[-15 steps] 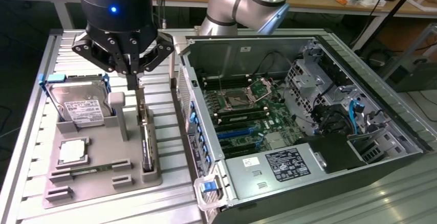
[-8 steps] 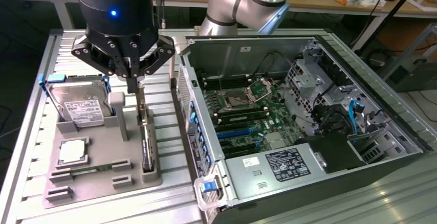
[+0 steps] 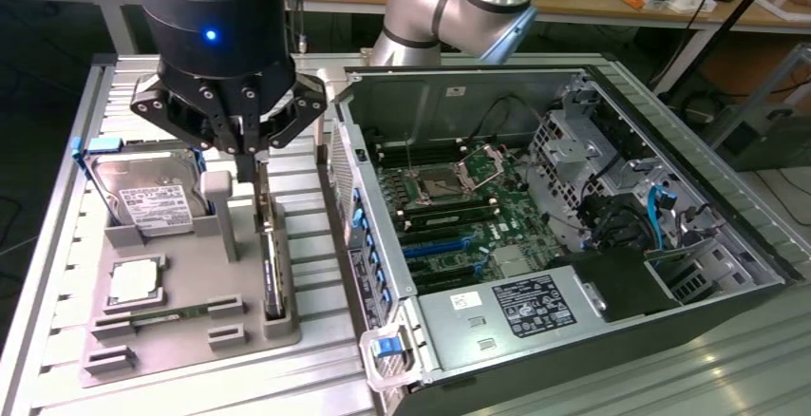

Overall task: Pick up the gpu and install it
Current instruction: 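Pick up the gpu and move the gpu toward the slot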

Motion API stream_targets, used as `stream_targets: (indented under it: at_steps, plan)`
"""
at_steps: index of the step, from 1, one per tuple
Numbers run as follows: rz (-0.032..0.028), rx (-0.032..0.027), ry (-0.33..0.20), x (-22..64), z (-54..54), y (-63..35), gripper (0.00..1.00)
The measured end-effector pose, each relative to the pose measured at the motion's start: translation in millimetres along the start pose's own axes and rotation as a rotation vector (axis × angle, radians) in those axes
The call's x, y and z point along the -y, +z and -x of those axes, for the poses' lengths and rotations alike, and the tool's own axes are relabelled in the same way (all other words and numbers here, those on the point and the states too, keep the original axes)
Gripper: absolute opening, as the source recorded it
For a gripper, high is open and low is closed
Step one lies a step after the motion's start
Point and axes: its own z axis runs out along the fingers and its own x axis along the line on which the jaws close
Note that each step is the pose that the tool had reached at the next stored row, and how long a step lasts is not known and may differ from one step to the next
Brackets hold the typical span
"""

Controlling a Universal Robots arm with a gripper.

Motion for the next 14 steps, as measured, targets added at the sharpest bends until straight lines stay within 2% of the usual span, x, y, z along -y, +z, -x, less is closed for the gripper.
stream_targets:
  at_steps: [2, 4, 6, 8, 14]
  plan:
    - [-0.0001, 0.0, 0.0, 5.1, 0.4, -0.3, 0.11]
    - [0.0, 0.0, 0.0, 20.2, 1.5, -0.8, 0.11]
    - [0.0, 0.0, 0.0, 25.9, 2.0, -1.1, 0.11]
    - [-0.0001, 0.0, 0.0, 35.9, 2.7, -1.6, 0.11]
    - [0.0, 0.0, 0.0, 36.1, 2.8, -1.5, 0.11]
